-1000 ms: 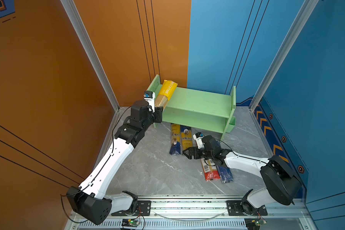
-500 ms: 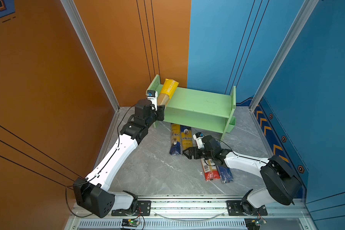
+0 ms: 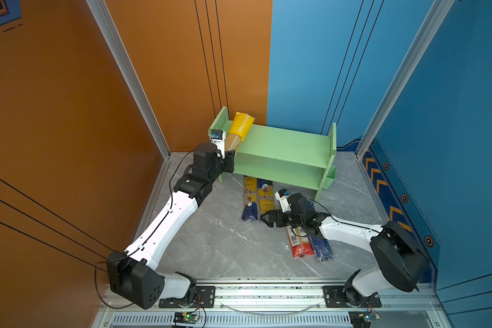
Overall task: Place and organize the pasta boxes and bags onto the shelf
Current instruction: 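Move the held yellow bag over the upper tier's end nearest the left gripper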
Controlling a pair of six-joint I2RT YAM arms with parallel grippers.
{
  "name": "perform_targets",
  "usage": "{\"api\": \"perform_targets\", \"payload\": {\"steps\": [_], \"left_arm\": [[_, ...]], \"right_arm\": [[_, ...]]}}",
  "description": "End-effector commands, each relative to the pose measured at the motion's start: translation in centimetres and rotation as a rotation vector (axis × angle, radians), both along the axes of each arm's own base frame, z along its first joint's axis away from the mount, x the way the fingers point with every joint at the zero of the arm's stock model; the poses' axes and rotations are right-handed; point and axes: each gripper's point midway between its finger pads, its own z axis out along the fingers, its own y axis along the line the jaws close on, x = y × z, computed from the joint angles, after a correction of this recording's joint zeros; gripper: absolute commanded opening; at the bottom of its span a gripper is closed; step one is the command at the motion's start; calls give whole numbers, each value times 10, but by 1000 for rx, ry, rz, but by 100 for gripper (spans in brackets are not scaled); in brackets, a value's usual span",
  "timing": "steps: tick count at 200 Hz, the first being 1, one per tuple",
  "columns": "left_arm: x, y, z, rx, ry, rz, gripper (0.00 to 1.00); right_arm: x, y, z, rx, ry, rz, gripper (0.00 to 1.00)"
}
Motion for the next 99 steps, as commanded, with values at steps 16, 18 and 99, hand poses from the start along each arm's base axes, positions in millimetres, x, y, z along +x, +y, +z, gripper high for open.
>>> {"api": "perform_targets", "payload": {"steps": [16, 18, 99], "left_arm": [[4, 7, 62, -60, -229, 28, 0], [4, 7, 62, -59, -230, 28, 0], [11, 12, 63, -40, -244, 70, 0]], "right_arm": [[-2, 4, -2, 0, 5, 23, 97], [-2, 4, -3, -1, 5, 23, 97], [-4, 2, -4, 0, 6, 22, 97]]}}
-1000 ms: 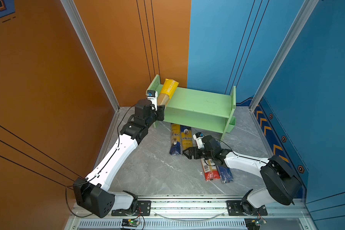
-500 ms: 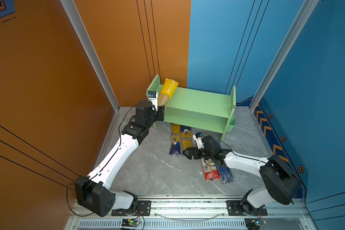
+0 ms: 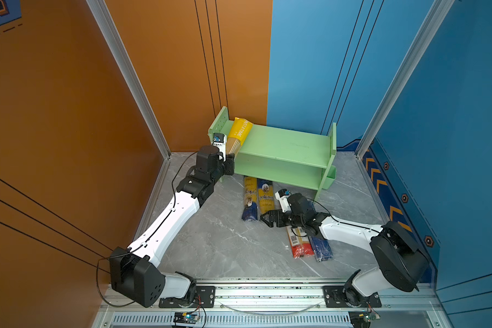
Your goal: Place and organize the pasta boxes and bags onto the shelf
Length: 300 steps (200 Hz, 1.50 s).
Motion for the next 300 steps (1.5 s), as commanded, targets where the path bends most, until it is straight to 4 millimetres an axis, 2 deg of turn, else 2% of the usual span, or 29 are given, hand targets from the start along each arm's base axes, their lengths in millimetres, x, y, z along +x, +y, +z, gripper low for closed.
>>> {"api": "perform_targets", "payload": {"steps": [1, 108, 300], "left_arm": [[6, 9, 80, -74, -263, 42, 0], [21, 8, 64, -77, -237, 60, 0], [29, 11, 57, -108, -199, 89, 0]], "right_arm": [[-4, 2, -4, 0, 5, 22, 97], [-4, 2, -4, 3, 6, 24, 97], [-4, 1, -6, 2, 9, 20, 97]]}}
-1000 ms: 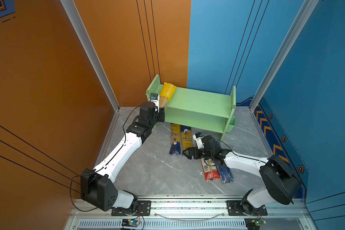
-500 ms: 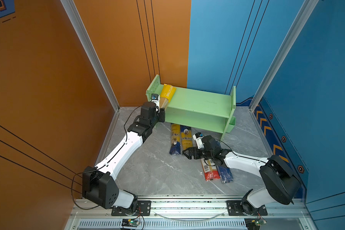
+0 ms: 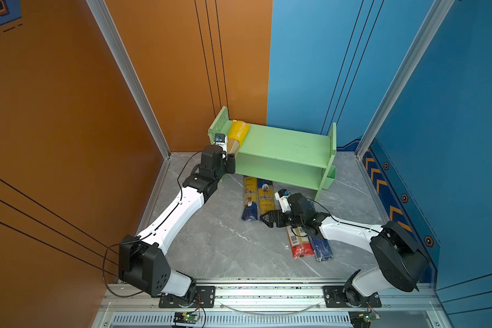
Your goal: Place and organize the pasta boxes and bags onto the shelf
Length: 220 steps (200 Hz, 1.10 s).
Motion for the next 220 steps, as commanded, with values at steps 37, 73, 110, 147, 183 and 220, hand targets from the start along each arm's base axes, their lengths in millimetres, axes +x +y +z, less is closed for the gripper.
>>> {"api": "perform_targets", "payload": {"steps": [37, 73, 110, 147, 183, 220], "left_arm": [[7, 9, 79, -101, -231, 46, 0], [8, 9, 78, -103, -230, 44, 6], [7, 8, 78, -103, -229, 42, 10], [8, 9, 78, -104, -231, 41, 18], [8, 8, 77, -107, -229, 38, 25], [8, 7, 76, -101, -227, 40, 30]], "right_arm": [[-3, 0, -7, -5, 5, 11, 97], [-3, -1, -6, -5, 4, 11, 98], [-3, -1, -6, -5, 3, 10, 97], [-3, -1, -6, -5, 3, 10, 98], [-2, 0, -6, -3, 3, 12, 98], [-2, 1, -6, -1, 3, 11, 99]]}}
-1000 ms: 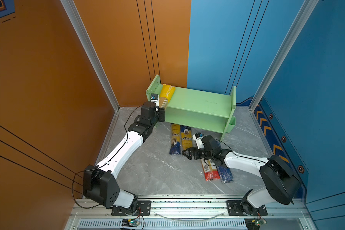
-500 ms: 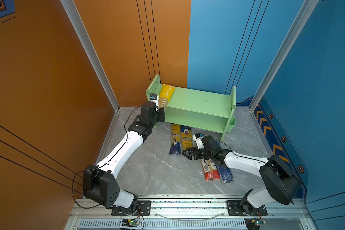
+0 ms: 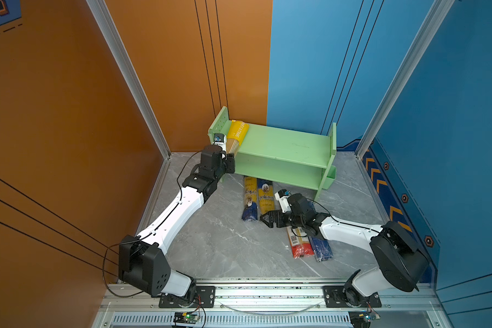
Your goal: Place and organize the pasta boxes and bags onto the shelf
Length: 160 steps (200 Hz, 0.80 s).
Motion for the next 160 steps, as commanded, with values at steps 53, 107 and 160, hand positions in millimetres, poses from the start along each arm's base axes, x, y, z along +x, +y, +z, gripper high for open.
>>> {"api": "perform_targets", "payload": {"steps": [53, 107, 160], "left_arm": [[6, 5, 77, -84, -231, 29, 39], [7, 4, 75, -82, -229, 25, 45], [7, 1, 75, -78, -228, 14, 53]], "right_arm": [[-2, 2, -2, 7, -3, 14, 99], [-2, 2, -2, 10, -4, 19, 99], [-2, 3, -1, 15, -11, 24, 100]]}}
